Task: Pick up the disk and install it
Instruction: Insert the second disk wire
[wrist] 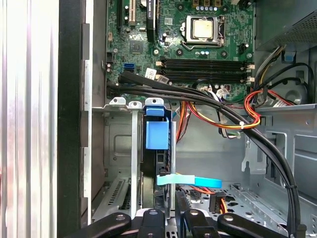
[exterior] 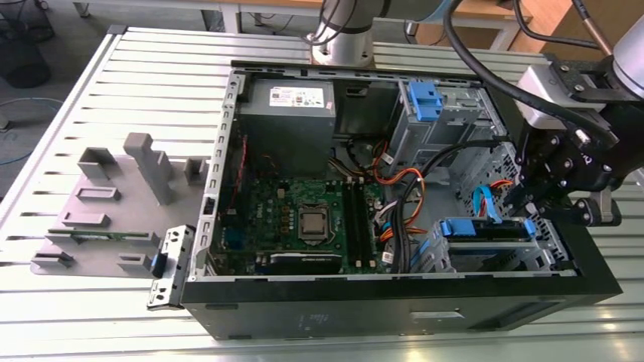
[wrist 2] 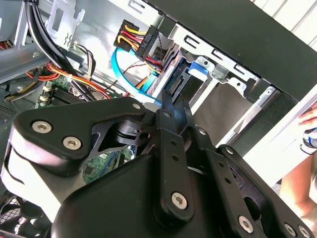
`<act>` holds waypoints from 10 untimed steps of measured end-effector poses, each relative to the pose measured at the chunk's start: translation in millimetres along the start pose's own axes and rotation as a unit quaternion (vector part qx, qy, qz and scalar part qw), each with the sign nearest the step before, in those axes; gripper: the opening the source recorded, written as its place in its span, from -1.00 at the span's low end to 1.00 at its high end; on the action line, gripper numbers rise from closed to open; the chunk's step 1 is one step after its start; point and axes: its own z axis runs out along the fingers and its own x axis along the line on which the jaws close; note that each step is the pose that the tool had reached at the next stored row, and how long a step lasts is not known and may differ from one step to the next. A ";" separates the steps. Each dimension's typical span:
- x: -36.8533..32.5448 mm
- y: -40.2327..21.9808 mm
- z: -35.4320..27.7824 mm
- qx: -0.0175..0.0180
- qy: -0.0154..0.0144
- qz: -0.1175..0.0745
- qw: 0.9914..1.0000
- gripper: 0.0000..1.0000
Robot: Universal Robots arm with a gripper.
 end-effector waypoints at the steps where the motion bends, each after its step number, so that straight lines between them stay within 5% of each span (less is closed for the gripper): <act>1: 0.0 0.0 0.0 0.000 0.000 0.000 1.000 -0.53; 10: -3.8 0.0 0.1 0.000 0.000 0.000 1.000 -0.53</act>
